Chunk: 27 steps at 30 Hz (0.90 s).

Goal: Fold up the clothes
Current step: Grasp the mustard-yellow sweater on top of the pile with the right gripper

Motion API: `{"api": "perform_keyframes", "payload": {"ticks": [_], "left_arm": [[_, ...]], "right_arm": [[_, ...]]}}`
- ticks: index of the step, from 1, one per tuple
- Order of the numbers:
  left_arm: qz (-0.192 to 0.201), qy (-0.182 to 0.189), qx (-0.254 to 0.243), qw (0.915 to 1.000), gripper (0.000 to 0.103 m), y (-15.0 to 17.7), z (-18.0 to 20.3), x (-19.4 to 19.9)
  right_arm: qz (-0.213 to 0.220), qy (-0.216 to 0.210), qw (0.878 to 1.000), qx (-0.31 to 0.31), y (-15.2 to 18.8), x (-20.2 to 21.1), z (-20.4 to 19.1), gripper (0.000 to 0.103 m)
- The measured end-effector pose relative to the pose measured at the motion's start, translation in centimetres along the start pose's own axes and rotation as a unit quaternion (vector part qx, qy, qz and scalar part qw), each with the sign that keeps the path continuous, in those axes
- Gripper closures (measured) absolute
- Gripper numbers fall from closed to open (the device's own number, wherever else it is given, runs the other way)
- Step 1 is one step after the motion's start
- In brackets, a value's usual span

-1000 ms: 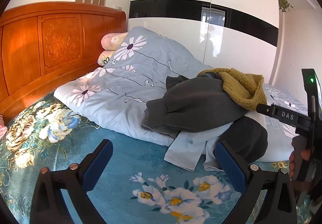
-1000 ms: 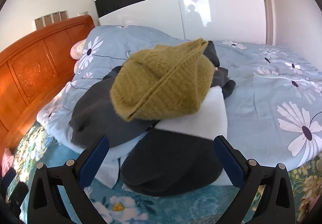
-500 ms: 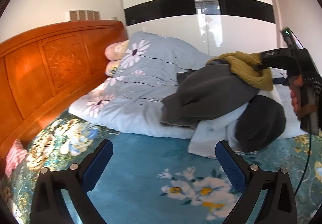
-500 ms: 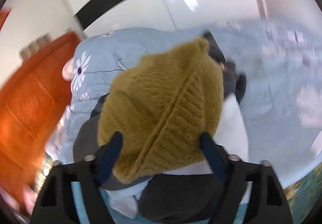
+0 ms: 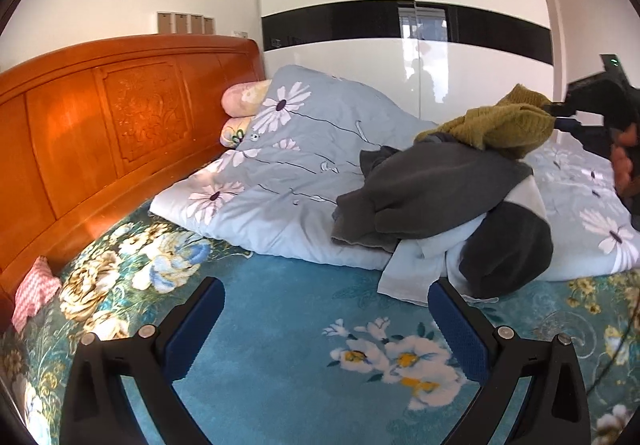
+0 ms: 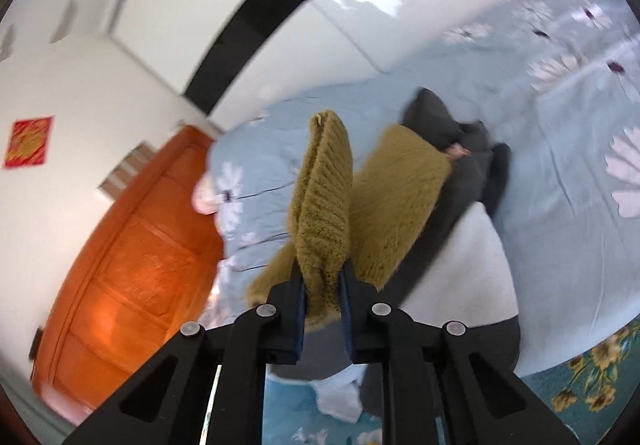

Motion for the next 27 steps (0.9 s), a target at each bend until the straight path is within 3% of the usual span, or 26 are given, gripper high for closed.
{"api": "perform_keyframes", "payload": {"ticks": [2,4,8,14,15,17,19,21,24,27], "left_arm": [[0.002,0.001,0.006,1.0000,0.000,0.0,-0.5,1.5],[0.006,-0.001,0.007,1.0000,0.000,0.1,-0.9,2.9],[0.007,-0.004,0.013,0.9999,0.000,0.4,-1.3,5.2],[0.006,-0.012,0.014,0.9998,0.000,1.2,-1.4,7.0],[0.005,-0.015,0.014,0.9998,0.000,1.3,-1.6,7.0],[-0.002,-0.019,0.021,0.9996,0.000,1.7,-2.1,6.4],[-0.007,-0.021,0.031,0.9993,0.000,2.0,-2.6,5.8],[-0.011,-0.024,0.038,0.9989,0.000,2.4,-3.0,4.9],[-0.023,-0.028,0.037,0.9987,0.000,3.3,-3.4,3.3],[-0.036,-0.030,0.037,0.9982,0.000,4.3,-3.7,1.7]], "right_arm": [[-0.001,-0.028,0.999,0.018,0.9,1.9,-1.6,0.103],[0.000,-0.055,0.998,0.041,2.3,4.7,-3.5,0.103],[-0.019,-0.025,0.990,0.134,3.8,7.6,-6.7,0.103],[-0.032,0.060,0.986,0.152,3.3,6.3,-5.1,0.103],[-0.039,0.076,0.986,0.143,3.3,5.6,-4.1,0.101],[-0.049,0.105,0.986,0.120,3.3,3.9,-2.2,0.084],[-0.052,0.122,0.987,0.088,3.1,2.1,-0.2,0.054],[-0.057,0.135,0.987,0.064,2.8,0.0,1.3,0.052],[-0.067,0.175,0.978,0.092,2.6,-3.4,1.9,0.052],[-0.082,0.186,0.972,0.116,3.1,-6.6,2.1,0.052]]}}
Point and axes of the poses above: each gripper's, at about its wrist camera, not at the fingertips, and x roughly against the way its jaws point, z to its right, y to its underside, the point moved 1 cm from there along -x, roughly the way its jaws point, and after that the axes turned 5 degrees about -y, right-handed, at the moved point
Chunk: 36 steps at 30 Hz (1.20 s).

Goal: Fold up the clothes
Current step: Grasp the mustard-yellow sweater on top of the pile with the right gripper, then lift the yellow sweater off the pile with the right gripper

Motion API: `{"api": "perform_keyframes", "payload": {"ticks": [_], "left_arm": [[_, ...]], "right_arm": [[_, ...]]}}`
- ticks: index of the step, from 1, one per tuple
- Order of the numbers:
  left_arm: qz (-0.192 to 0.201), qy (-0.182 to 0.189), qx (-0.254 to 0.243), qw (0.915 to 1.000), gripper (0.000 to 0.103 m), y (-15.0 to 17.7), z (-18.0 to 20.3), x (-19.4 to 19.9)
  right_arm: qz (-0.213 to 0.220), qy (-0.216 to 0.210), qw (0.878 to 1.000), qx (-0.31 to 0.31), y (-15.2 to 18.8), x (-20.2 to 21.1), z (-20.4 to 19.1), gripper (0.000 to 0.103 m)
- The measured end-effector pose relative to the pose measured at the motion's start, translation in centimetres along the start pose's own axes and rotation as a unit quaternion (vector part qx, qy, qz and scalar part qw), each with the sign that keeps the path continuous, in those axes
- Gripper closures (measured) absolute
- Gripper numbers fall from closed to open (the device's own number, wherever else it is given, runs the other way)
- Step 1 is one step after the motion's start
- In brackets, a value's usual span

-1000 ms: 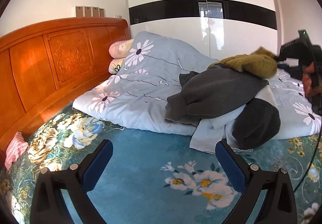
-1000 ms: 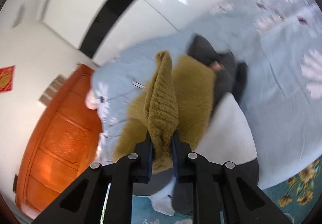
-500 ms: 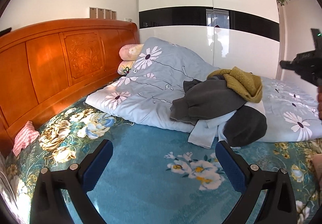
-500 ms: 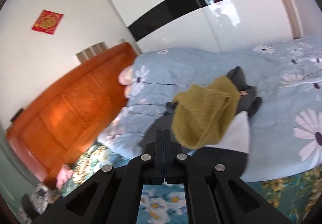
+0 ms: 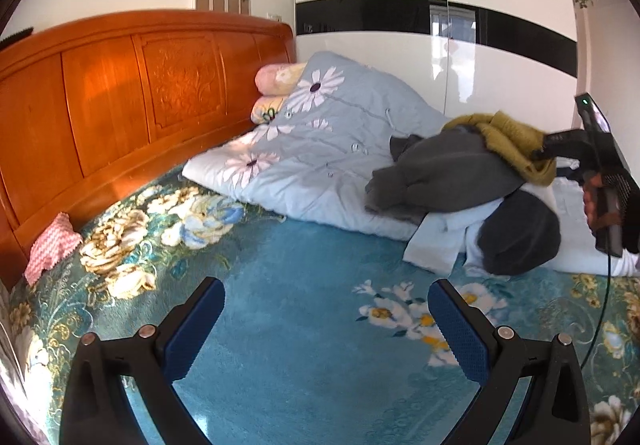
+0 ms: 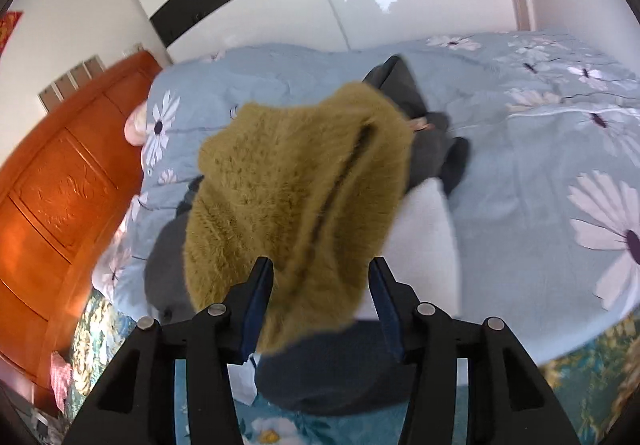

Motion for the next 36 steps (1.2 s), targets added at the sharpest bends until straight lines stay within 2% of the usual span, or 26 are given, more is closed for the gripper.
{"api": "perform_keyframes", "payload": {"ticks": [2,4,5,6,9,12,16,20,24,29,31,33,36], "left_arm": [[-0.009,0.001,0.001,1.0000,0.000,0.6,-0.1,-0.9],[-0.015,0.001,0.002,0.9999,0.000,1.1,-0.2,-1.6],[-0.018,0.002,0.003,0.9998,0.000,1.4,-0.2,-2.0],[-0.020,0.003,0.004,0.9998,0.000,1.5,-0.3,-2.2],[-0.022,0.004,0.006,0.9997,0.000,1.8,-0.6,-2.7],[-0.023,0.003,0.006,0.9997,0.000,1.8,-1.0,-2.8],[-0.019,0.000,0.010,0.9998,0.000,1.5,-1.8,-2.6],[-0.014,0.001,0.030,0.9995,0.000,0.9,-2.8,-2.1],[0.002,0.006,0.048,0.9988,0.000,-0.1,-3.7,-0.4],[0.037,0.008,0.073,0.9966,0.000,-1.8,-5.4,3.8],[0.049,0.002,0.081,0.9955,0.000,-2.3,-6.3,5.7],[0.062,-0.002,0.089,0.9941,0.000,-2.7,-7.2,7.7],[0.087,-0.008,0.100,0.9911,0.000,-3.2,-8.9,11.3]], "right_arm": [[-0.001,0.022,0.999,0.035,0.1,-1.4,-1.0,0.052],[0.027,0.060,0.996,0.068,-0.1,-1.7,-1.5,0.052],[0.041,0.067,0.995,0.059,-0.3,-1.4,-1.2,0.052],[0.055,0.070,0.996,0.032,-0.8,-0.9,-0.6,0.054],[0.073,0.071,0.994,-0.045,-2.4,0.1,1.3,0.075],[0.072,0.070,0.994,-0.043,-4.5,0.8,0.5,0.082],[0.126,0.061,0.990,0.011,-8.9,4.6,-4.0,0.084],[0.176,0.028,0.983,0.046,-12.7,9.7,-8.7,0.085],[0.219,-0.020,0.972,0.087,-13.9,15.4,-13.5,0.085],[0.248,-0.106,0.949,0.161,-13.4,23.6,-19.7,0.085],[0.250,-0.147,0.941,0.173,-12.8,26.9,-21.6,0.085],[0.255,-0.189,0.928,0.194,-11.9,30.8,-23.8,0.085],[0.256,-0.234,0.913,0.215,-10.5,34.9,-26.4,0.085]]}}
Point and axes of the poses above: each gripper's, at about its wrist camera, not at the fingertips, and x roughly against the way its jaws point, z to its right, y to its underside, the point moved 1 cm from there along -x, roughly the way its jaws point, and after that the axes turned 5 degrees about -y, right-handed, at the moved point
